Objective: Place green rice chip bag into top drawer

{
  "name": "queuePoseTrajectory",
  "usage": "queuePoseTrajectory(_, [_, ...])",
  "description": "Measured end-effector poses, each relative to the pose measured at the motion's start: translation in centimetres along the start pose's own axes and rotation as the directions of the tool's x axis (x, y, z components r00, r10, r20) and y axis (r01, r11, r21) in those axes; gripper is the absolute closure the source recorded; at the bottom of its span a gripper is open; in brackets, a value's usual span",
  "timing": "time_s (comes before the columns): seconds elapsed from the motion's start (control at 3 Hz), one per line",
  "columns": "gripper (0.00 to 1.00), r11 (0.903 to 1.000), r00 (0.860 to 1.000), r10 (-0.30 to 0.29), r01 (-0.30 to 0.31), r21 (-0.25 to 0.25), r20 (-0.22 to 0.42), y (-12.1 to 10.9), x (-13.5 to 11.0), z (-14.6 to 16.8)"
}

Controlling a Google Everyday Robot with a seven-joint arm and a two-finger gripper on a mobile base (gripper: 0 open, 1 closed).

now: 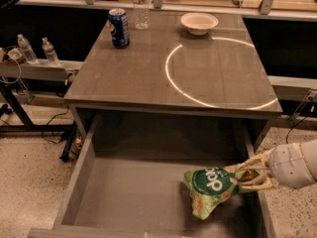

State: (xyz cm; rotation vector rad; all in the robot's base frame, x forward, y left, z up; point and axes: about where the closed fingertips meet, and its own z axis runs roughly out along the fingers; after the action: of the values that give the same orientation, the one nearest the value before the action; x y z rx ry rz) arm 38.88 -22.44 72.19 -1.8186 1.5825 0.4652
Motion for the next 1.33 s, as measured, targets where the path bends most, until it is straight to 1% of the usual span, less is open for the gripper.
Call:
queuePoseTrajectory(0.33, [0.68,1.0,1.0,-0.002,0.002,-0.002,0.0,0.0,-0.14,0.0])
queuePoseTrajectory(0.67, [0.44,1.0,1.0,-0.003,0.003,-0.004,0.001,0.02,-0.2,0.1])
queuePoseTrajectory(1.33, [0.01,0.9999,1.0,-0.006,0.006,-0.009,0.003,0.05,-0.35,0.33])
